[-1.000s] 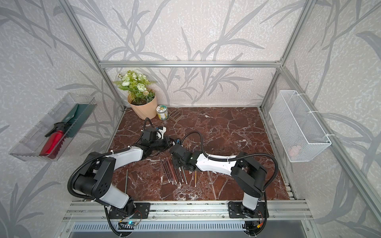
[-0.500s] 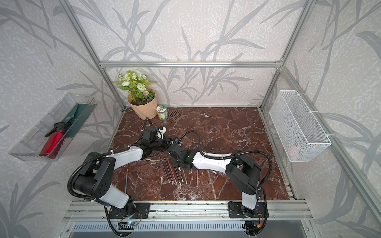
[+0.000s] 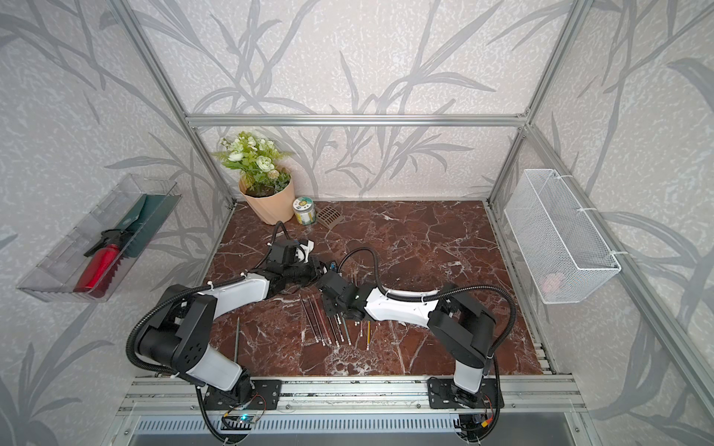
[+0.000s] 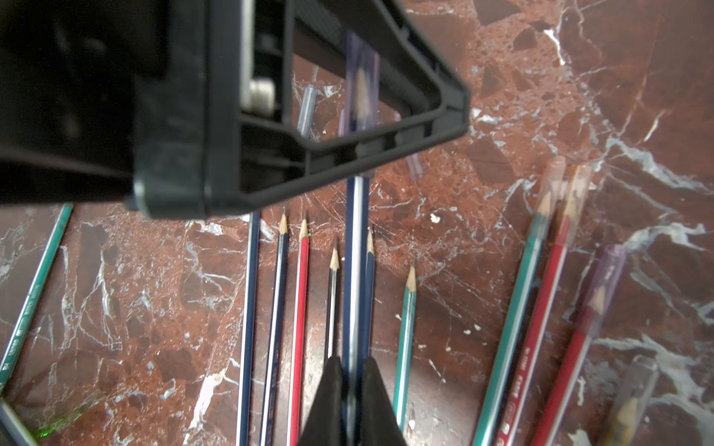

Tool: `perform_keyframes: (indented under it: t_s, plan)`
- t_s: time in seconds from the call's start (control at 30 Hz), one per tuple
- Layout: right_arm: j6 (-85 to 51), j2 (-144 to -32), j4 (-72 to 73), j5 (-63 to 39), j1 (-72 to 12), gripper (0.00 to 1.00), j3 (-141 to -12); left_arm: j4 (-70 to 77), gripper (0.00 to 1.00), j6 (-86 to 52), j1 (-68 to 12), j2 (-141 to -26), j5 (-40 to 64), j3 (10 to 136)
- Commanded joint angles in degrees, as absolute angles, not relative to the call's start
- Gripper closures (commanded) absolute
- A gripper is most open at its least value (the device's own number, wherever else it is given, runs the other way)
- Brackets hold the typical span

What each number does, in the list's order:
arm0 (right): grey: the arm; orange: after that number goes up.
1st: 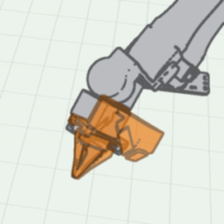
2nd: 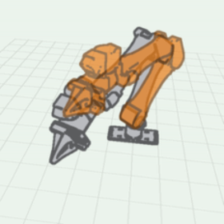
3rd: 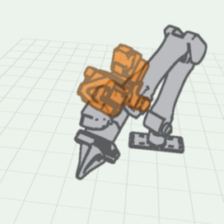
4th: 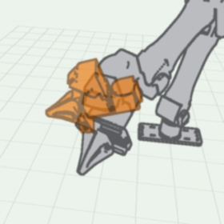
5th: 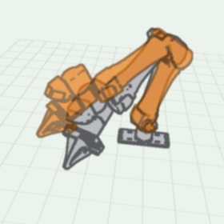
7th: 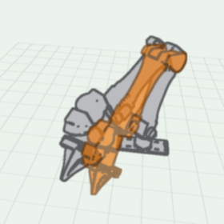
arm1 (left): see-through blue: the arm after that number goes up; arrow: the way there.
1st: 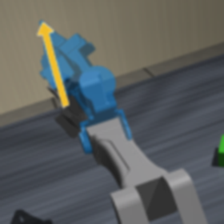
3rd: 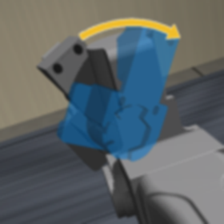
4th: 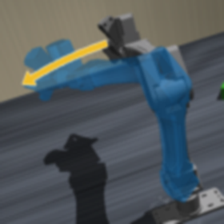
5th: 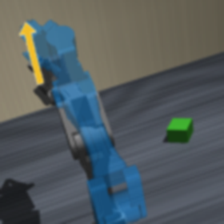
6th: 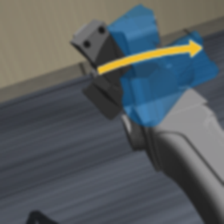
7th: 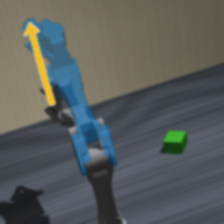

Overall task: Remove the protective cover of the pencils
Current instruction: Remove the protective sleeve from the pencil.

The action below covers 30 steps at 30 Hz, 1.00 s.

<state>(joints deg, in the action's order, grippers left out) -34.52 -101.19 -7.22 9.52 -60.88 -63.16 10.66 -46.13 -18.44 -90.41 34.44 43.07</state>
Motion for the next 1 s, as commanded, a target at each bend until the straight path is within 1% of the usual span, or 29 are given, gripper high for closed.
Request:
perform_keyframes:
  t_s: [0.0,0.13,0.67,0.8,0.97]
  plan:
    - [-33.8,-98.1,-8.6,9.0,-62.7,1.0,-60.3,10.9,1.0,-44.8,-17.7,-89.0,32.0,45.0]
    - [-34.4,-95.7,-7.4,9.4,-63.7,1.0,-58.6,10.5,1.0,-44.7,-17.6,-88.8,31.6,44.9]
    - [-36.0,-94.9,-4.8,9.4,-65.5,1.0,-56.2,11.3,1.0,-46.3,-15.5,-87.9,30.0,44.2]
    - [-36.2,-94.5,-5.2,9.8,-65.8,1.0,-56.4,11.1,1.0,-49.5,-14.5,-88.7,27.5,46.5]
    - [-36.1,-92.4,-5.5,12.4,-65.8,1.0,-54.9,7.2,1.0,-51.3,-13.9,-88.4,24.7,50.3]
